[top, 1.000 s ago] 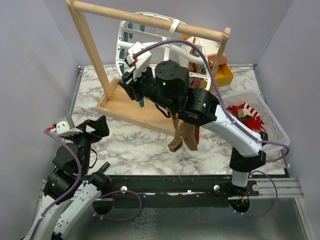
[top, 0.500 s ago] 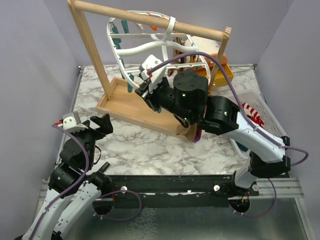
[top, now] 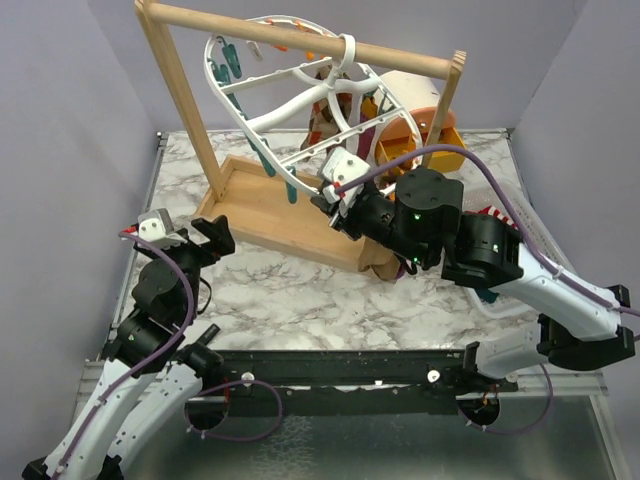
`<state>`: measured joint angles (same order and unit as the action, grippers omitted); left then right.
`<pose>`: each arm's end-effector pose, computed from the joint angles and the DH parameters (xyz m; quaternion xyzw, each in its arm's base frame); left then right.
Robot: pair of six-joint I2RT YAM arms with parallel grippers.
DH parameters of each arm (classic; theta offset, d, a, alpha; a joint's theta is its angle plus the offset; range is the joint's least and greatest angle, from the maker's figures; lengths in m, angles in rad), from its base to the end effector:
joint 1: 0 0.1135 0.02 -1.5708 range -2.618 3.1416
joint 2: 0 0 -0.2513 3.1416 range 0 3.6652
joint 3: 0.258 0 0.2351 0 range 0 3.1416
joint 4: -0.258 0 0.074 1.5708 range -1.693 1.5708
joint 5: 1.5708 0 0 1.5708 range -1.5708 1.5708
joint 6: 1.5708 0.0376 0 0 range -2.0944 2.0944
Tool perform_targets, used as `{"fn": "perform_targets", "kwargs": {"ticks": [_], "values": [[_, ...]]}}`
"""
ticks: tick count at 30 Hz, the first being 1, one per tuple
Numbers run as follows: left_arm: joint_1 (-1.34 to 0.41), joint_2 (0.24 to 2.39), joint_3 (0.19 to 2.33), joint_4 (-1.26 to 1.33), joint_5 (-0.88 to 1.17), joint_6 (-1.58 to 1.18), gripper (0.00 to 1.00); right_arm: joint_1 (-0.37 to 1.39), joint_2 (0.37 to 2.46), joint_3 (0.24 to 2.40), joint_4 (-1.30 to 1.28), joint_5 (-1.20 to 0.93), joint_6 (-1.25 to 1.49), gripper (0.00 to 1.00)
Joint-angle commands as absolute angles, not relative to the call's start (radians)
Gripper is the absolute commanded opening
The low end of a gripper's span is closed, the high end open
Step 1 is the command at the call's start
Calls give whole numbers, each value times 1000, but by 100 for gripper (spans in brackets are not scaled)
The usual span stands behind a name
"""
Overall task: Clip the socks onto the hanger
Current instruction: Rotate the hanger at the clothesline.
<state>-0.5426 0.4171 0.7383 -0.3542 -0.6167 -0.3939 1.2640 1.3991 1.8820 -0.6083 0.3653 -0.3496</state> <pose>0.0897 -0.0287 0.3405 -0.1596 0.6986 -0.1044 0.6897 0.0910 0.2427 0.5061 -0.4494 0.5970 0.1649 0.6437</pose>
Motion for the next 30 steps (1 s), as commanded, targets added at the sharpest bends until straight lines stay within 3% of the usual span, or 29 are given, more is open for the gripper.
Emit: {"fn": "perform_targets", "kwargs": {"ticks": [1, 19, 30], "values": [[-541, 432, 740, -307, -602, -391, 99, 1250, 1298, 1781, -529, 516, -428, 0], [-541, 445, 729, -303, -594, -405, 99, 1250, 1133, 1599, -492, 639, -452, 1], [-541, 441, 723, -310, -595, -408, 99, 1250, 1075, 1533, -499, 743, -488, 10]]}}
